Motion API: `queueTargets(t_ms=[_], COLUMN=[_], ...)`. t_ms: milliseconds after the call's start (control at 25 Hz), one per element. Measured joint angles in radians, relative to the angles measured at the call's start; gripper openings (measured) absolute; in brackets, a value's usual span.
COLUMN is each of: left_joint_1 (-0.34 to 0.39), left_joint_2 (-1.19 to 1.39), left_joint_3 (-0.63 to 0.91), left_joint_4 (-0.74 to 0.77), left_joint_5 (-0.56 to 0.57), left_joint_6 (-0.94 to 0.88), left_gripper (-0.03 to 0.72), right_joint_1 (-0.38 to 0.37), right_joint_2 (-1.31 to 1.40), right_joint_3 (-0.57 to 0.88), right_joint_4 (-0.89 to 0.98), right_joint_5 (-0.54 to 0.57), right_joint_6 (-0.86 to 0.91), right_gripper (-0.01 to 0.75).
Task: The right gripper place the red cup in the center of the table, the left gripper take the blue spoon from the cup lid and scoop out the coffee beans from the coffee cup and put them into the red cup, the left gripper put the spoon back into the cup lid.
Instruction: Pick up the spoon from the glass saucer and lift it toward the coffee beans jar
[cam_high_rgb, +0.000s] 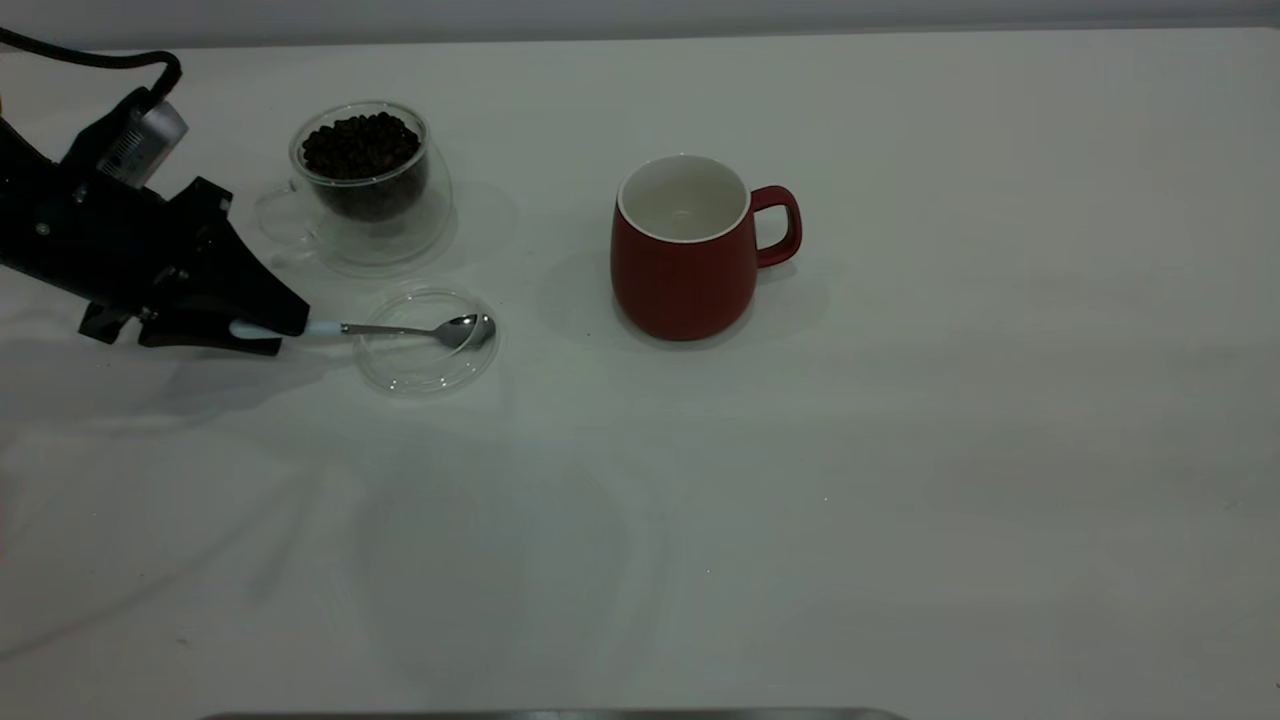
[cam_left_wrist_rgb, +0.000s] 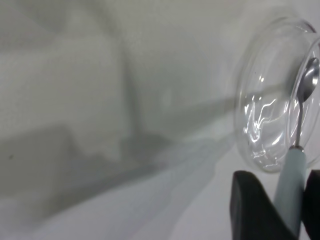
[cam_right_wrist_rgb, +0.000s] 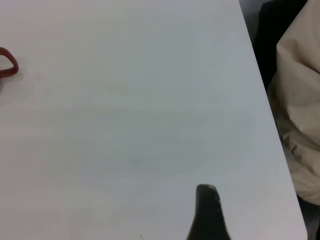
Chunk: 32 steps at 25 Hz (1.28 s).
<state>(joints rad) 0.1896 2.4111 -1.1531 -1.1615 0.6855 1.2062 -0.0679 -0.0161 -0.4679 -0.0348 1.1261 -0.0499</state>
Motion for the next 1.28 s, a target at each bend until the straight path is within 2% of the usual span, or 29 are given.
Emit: queueTargets(t_ms=[160,320,1280], left_joint_1=[0.0,0.0,0.0], left_joint_2=[0.0,0.0,-0.006], left_joint_3=[0.0,0.0,0.0], left_joint_4=[-0.002,-0.003,0.049], left_joint_5=[0.033,0.061,0.135], left_joint_6=[0.0,0.0,-0.047], left_gripper=[0.223,0.197,0.133], right_joint_1=[0.0,0.0,0.0], right_joint_2=[0.0,0.0,0.0], right_joint_3=[0.0,0.0,0.0], right_joint_4=[0.0,0.0,0.0], right_joint_5=[0.0,0.0,0.0], right_joint_6=[0.0,0.0,0.0], right_gripper=[0.59,0.59,0.59])
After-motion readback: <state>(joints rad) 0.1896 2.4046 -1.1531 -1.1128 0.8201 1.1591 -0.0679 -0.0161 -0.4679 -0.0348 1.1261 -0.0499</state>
